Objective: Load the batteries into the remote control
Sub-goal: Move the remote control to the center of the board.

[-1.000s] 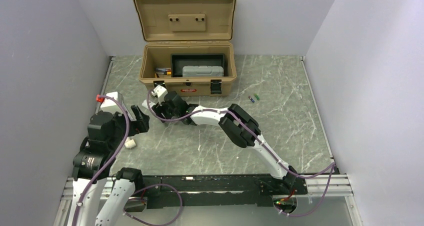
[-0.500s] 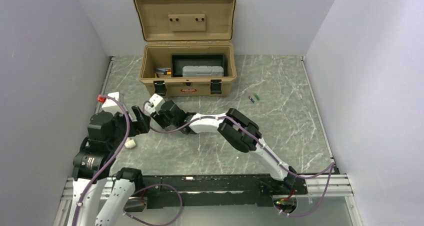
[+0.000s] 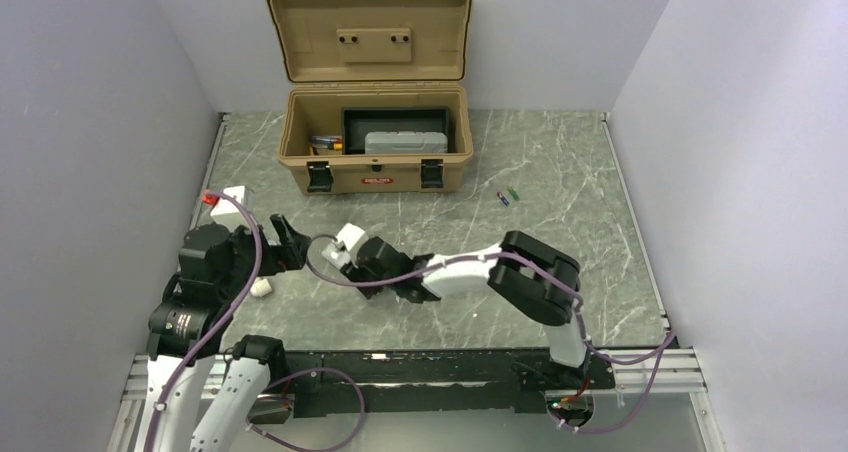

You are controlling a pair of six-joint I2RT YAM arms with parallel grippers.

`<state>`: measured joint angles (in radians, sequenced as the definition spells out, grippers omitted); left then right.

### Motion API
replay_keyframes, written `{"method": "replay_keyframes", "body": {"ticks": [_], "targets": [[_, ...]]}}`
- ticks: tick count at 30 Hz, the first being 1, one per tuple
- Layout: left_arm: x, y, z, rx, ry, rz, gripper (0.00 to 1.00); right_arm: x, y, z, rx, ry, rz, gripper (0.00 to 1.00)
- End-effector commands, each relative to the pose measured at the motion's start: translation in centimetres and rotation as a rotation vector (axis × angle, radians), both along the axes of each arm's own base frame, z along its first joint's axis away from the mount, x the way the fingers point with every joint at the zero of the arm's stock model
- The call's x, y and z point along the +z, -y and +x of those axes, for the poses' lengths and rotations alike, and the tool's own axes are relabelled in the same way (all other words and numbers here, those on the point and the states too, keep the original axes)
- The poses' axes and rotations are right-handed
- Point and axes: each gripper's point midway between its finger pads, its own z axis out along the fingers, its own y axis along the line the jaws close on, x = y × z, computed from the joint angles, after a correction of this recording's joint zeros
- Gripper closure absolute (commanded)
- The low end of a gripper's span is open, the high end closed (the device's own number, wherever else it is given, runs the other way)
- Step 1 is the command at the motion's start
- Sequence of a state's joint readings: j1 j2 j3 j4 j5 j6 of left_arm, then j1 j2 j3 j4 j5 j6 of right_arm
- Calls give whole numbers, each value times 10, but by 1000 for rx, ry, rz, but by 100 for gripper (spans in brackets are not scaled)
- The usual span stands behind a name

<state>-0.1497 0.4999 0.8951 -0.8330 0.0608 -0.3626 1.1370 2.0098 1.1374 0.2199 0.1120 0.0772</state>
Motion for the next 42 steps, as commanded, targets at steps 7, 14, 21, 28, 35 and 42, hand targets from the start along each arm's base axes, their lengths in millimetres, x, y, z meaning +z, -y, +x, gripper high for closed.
{"method": "replay_keyframes", "body": {"ticks": [7,14,21,28,35,42], "targets": [[-15,-24,17,118,-53,87,0,-26,90,-126,-95,-171,-180,61],[-25,-4,27,74,-67,-12,0,-25,125,-132,-194,-112,-254,63],[-43,5,27,50,-119,-55,1,-24,143,-115,-296,-64,-257,63],[-53,16,23,14,-139,-115,1,-30,140,-110,-304,-67,-257,51],[-60,14,20,20,-148,-107,1,-38,136,-116,-299,-103,-266,33],[-62,17,21,13,-155,-120,1,-43,144,-117,-311,-98,-317,49]]}}
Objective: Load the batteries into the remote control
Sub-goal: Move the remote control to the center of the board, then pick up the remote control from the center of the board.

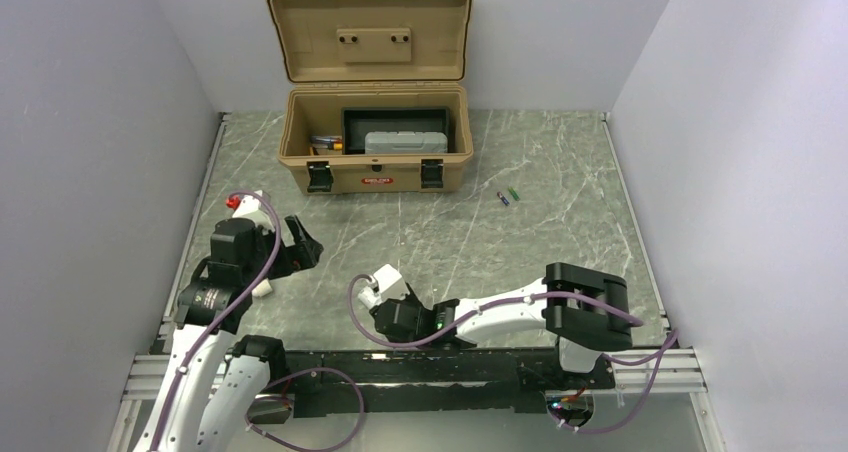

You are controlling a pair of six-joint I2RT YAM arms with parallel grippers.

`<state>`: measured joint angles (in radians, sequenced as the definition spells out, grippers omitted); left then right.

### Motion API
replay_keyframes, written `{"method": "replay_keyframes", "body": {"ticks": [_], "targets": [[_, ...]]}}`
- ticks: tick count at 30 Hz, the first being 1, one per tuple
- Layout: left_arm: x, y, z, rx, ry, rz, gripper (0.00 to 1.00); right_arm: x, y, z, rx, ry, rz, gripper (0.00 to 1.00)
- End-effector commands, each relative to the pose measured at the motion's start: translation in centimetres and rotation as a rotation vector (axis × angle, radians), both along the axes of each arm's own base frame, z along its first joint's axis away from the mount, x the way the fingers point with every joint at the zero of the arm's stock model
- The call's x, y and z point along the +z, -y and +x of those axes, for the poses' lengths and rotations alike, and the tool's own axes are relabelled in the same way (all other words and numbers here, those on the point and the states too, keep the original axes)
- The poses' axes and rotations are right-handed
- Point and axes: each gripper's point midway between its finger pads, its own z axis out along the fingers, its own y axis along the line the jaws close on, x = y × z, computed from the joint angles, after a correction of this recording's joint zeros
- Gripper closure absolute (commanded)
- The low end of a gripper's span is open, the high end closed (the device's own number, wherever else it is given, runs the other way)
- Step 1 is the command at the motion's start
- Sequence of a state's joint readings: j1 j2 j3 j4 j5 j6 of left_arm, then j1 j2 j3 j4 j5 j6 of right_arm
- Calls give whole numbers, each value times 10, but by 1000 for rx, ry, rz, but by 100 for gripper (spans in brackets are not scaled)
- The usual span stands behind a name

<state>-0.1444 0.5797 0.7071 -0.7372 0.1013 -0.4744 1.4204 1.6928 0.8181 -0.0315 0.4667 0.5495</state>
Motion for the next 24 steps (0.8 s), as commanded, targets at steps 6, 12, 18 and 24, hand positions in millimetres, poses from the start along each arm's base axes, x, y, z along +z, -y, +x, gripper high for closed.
{"method": "replay_keyframes", "body": {"ticks": [6,12,18,24], "targets": [[7,6,7,-8,34,-38,1,-40,61,-9,-26,-42,-229,58],[0,13,7,-9,22,-93,1,-25,56,-3,-38,-9,-192,62],[-6,23,5,-19,9,-164,1,-1,50,4,-62,33,-92,65],[-11,37,7,-35,3,-268,1,25,42,8,-75,68,74,66]]}}
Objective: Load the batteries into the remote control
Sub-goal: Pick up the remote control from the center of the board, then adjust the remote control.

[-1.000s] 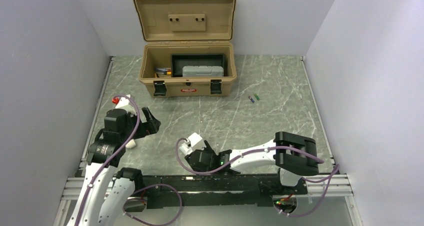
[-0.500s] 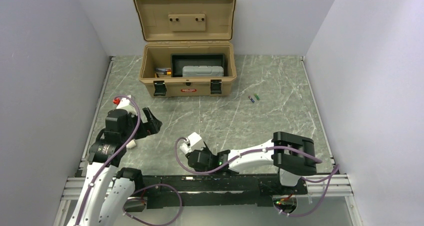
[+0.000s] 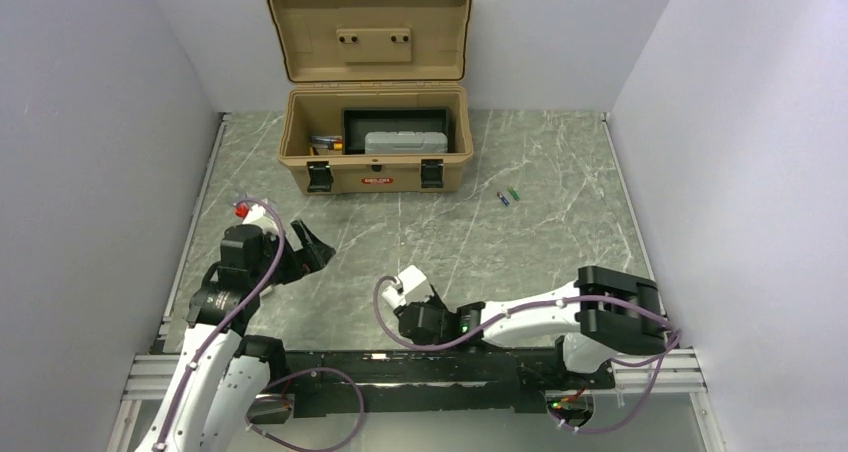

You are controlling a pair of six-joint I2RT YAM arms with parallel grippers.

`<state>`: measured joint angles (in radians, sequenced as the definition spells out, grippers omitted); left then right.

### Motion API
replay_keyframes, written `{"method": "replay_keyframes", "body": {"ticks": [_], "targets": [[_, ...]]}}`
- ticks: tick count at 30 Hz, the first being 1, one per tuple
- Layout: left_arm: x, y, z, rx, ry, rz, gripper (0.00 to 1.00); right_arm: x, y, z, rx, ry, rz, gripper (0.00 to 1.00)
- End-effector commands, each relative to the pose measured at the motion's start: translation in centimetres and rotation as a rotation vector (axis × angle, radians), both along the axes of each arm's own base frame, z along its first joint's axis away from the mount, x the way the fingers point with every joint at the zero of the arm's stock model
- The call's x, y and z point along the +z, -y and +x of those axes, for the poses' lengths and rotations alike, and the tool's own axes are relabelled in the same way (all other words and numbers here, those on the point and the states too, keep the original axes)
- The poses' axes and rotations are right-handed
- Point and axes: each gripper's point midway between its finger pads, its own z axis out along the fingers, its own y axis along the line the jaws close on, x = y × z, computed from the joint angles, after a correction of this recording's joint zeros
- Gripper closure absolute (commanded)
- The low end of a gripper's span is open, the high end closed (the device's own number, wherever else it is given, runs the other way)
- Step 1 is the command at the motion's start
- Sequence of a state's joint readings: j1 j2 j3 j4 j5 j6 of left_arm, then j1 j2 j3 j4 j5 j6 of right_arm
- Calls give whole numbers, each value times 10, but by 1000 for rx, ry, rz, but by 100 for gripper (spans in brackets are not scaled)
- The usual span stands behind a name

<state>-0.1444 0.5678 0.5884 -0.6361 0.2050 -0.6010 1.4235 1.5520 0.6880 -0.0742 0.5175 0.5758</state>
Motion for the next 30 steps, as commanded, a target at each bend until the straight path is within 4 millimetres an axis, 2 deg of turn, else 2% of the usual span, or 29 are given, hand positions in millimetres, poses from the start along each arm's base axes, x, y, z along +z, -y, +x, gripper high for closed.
{"method": "replay_keyframes", "body": {"ticks": [1,10,18,25,30], "targets": [[12,18,8,-16,49,-136,1,26,-3,9,-26,53,118,66],[3,50,7,-38,39,-303,1,61,-21,21,-25,89,285,66],[-1,88,2,-103,6,-369,1,80,-25,32,-37,64,406,67],[-5,104,3,-125,-13,-363,1,95,-26,31,-12,67,452,67],[-5,113,8,-119,-17,-377,9,107,-33,25,27,59,496,67]]}}
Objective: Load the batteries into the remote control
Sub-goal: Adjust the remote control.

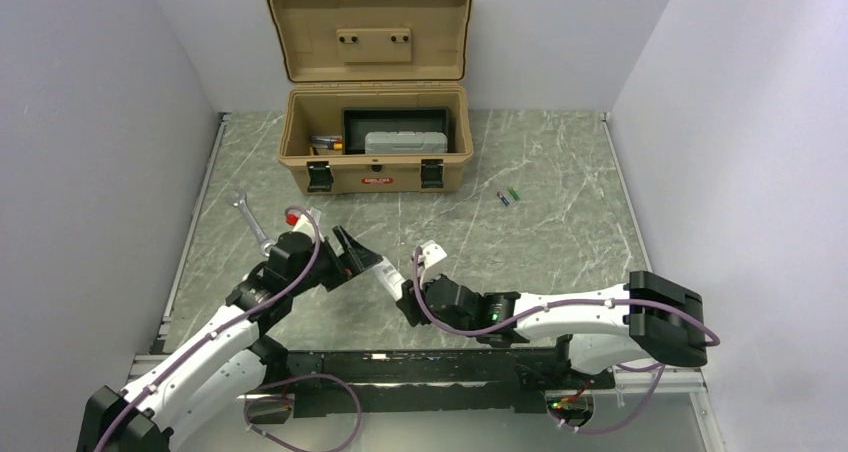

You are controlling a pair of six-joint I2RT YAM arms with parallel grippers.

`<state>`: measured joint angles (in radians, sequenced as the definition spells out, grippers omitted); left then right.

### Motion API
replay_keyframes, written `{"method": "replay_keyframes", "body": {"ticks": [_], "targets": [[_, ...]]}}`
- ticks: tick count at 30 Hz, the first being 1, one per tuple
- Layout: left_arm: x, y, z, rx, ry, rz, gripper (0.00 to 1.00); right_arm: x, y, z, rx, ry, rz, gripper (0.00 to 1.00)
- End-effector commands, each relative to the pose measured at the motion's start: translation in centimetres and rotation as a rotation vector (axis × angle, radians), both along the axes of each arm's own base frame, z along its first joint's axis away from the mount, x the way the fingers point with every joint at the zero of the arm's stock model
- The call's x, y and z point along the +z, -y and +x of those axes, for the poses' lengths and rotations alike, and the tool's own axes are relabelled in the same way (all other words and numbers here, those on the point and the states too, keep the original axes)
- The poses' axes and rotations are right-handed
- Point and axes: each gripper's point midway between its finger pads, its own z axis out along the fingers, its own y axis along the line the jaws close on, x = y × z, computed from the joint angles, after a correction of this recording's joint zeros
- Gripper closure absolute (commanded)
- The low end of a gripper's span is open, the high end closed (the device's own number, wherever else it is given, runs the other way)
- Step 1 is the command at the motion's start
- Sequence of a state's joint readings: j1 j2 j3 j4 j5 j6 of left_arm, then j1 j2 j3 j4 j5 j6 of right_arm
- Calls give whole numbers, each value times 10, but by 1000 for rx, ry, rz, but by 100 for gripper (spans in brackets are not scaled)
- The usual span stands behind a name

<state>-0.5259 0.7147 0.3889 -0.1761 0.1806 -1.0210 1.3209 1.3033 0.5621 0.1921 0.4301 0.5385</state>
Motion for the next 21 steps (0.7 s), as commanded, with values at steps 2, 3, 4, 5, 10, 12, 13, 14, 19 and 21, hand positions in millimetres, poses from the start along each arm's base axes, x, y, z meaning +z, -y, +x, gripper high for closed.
{"method": "replay_keyframes", "body": {"ticks": [2,3,4,5,10,12,13,14,19,21], "targets": [[20,13,15,26,57,-59,13,39,-18,-1,44,32,137,67],[21,15,15,23,58,-61,14,41,-19,0,42,35,139,67],[23,17,16,18,63,-63,16,42,-19,0,42,36,140,67],[23,19,16,14,62,-63,17,44,-20,0,43,38,144,67],[19,27,15,-11,52,-59,22,55,-23,-1,49,46,178,67],[19,30,14,-17,50,-62,24,58,-25,-1,57,45,183,67],[17,30,13,-17,44,-62,25,58,-25,-2,61,43,185,67],[21,32,15,-17,56,-74,26,59,-26,-2,65,43,190,67],[24,38,14,-24,65,-94,36,64,-32,-8,106,39,217,66],[23,38,14,-24,64,-96,42,64,-33,-9,114,39,218,66]]}}
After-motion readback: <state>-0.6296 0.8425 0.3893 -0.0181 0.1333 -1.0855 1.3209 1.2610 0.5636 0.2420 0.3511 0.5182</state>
